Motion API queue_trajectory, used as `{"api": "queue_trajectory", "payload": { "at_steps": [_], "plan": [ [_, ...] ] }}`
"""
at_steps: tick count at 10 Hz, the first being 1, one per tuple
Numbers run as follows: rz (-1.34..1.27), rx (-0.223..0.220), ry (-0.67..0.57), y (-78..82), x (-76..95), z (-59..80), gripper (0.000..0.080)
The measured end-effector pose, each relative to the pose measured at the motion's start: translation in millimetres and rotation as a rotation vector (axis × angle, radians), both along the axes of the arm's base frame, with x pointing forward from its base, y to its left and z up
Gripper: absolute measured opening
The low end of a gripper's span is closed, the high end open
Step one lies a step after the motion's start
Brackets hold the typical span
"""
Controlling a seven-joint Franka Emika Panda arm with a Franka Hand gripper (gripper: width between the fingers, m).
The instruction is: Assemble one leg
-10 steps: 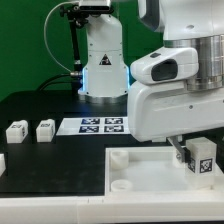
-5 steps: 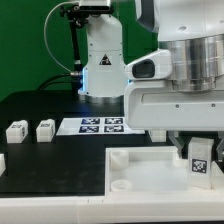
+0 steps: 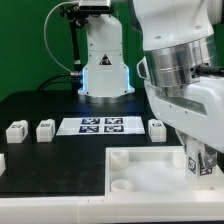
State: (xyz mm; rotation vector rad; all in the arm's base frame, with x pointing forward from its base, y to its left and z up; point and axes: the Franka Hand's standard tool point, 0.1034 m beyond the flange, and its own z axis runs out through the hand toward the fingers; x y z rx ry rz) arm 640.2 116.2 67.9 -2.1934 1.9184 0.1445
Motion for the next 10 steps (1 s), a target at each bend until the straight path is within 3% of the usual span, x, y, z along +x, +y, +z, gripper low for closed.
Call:
{"api": "queue_trajectory", "payload": {
  "at_steps": [2, 3, 4, 5, 6, 7, 10],
  "plan": [
    [-0.146, 0.022, 0.037, 4.4, -1.0, -0.3, 0.0300],
    [-0.072, 0.016, 0.018, 4.3, -0.9, -0.3, 0.0395],
    [-0.072, 0.017, 0.019, 5.2, -1.1, -0.3, 0.0547],
    [0.077, 0.002, 0.016, 6.6, -4.7, -0.2, 0.0547],
    [0.274, -0.022, 0.014, 9.3, -7.3, 2.9, 0.0628],
    [0.447, -0.060, -0.009, 11.2, -7.6, 4.1, 0.0628],
    [0.736, -0.068, -0.075, 9.0, -7.5, 3.1, 0.0648]
  ]
}}
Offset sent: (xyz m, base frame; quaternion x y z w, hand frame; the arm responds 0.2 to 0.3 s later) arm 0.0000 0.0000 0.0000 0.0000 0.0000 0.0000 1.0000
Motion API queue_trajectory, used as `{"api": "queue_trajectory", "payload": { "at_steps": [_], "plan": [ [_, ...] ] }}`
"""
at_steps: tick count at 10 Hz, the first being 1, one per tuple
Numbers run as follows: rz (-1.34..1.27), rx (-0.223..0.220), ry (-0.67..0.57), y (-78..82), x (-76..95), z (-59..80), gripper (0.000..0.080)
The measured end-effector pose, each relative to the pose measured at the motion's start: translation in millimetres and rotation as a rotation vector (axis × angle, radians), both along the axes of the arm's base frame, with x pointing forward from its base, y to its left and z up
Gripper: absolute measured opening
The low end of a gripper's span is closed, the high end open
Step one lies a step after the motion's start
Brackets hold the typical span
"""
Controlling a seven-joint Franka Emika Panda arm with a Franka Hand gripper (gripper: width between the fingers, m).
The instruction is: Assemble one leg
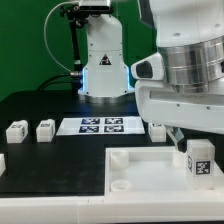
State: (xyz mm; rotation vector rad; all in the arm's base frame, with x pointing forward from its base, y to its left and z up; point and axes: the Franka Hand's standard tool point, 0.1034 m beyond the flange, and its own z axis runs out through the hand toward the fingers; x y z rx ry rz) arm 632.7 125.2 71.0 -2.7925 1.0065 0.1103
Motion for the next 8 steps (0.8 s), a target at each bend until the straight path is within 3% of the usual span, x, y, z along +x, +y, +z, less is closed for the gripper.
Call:
{"api": "queue_trajectory", "payload": {
  "at_steps": [1, 2, 3, 4, 5, 7, 8],
  "plan": [
    [0.144, -0.014, -0.021, -1.2, 0.0, 0.4, 0.0648],
    [0.334, -0.066, -0.051, -2.1, 3.3, 3.6, 0.0648],
    [0.536, -0.087, -0.093, -2.6, 6.7, 4.4, 0.0648],
    [0.666, -0.089, -0.119, -2.9, 8.3, 4.5, 0.0648],
    [0.634, -0.086, -0.115, -2.3, 8.1, 4.4, 0.0648],
    [0.610, -0.086, -0.112, -2.5, 8.1, 4.3, 0.0399],
    [0.511, -0.086, -0.098, -3.1, 8.0, 4.1, 0.0399]
  ]
}}
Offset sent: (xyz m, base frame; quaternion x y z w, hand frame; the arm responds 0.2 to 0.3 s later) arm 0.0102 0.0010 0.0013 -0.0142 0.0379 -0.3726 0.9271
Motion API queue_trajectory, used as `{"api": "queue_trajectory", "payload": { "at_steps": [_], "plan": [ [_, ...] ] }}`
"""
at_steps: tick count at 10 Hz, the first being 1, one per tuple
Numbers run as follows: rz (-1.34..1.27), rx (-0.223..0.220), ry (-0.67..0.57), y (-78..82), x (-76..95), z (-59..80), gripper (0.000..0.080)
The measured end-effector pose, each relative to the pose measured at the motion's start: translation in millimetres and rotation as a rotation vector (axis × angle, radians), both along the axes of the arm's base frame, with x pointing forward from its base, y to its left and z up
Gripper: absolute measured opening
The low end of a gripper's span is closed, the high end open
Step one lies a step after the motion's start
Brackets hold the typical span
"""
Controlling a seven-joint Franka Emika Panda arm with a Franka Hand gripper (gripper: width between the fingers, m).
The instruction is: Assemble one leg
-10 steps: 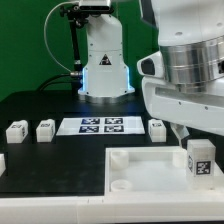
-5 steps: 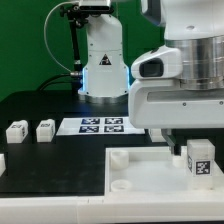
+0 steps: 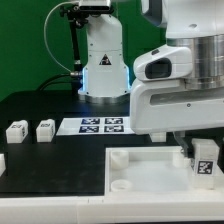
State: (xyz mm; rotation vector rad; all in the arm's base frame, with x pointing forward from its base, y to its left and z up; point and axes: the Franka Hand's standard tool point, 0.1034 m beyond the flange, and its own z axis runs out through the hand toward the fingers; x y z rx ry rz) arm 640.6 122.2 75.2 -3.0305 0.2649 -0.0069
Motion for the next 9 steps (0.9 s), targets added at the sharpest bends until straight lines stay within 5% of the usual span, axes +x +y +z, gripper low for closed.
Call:
{"api": "queue_trajectory", "payload": {
  "at_steps": [1, 3, 9],
  "plan": [
    [-0.118, 0.001, 0.012, -0.6, 0.1, -0.1, 0.0305],
    [-0.279, 0.003, 0.028, -2.0, -0.1, -0.4, 0.0305],
    [-1.208, 0.161, 0.182, -7.4, -0.7, -2.7, 0.0303]
  ]
}}
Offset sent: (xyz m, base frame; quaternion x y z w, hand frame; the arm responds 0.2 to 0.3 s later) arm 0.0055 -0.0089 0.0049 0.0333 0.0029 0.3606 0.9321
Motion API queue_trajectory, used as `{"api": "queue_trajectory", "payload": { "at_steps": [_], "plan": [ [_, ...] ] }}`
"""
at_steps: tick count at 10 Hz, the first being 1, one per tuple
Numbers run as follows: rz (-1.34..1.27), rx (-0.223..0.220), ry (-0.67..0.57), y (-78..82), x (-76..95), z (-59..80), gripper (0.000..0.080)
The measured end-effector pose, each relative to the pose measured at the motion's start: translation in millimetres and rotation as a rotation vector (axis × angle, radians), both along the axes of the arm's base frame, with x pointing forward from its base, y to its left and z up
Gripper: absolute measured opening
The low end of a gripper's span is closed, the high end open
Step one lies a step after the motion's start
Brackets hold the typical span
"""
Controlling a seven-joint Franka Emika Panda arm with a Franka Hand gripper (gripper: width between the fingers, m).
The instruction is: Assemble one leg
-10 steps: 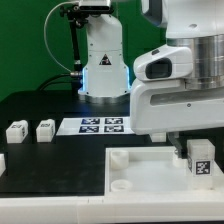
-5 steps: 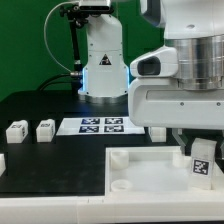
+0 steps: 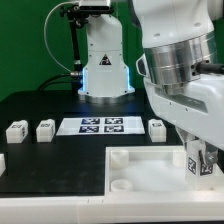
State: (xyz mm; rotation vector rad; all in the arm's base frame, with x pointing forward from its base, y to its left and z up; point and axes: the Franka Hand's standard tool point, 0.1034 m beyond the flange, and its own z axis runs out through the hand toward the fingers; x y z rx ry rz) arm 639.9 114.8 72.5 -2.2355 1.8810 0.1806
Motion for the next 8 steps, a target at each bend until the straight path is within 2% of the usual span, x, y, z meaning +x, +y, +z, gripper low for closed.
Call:
{"api": "queue_trajectory", "payload": {
  "at_steps": [1, 3, 4, 5, 6, 7, 8],
  "plan": [
    [-0.144, 0.017, 0.037, 1.2, -0.4, -0.2, 0.0302],
    [-0.157, 0.017, 0.041, 2.1, -0.8, -0.7, 0.0302],
    [-0.109, 0.014, 0.033, 2.8, -1.5, -1.5, 0.0378],
    [-0.038, 0.007, 0.044, 6.8, -5.4, -3.2, 0.0516],
    [0.107, -0.011, 0.020, 7.9, -5.6, -2.7, 0.0516],
    [0.299, -0.053, -0.004, 8.9, -6.5, -1.2, 0.0625],
    [0.401, -0.070, -0.057, 12.1, -4.7, -1.8, 0.0643]
  ]
}}
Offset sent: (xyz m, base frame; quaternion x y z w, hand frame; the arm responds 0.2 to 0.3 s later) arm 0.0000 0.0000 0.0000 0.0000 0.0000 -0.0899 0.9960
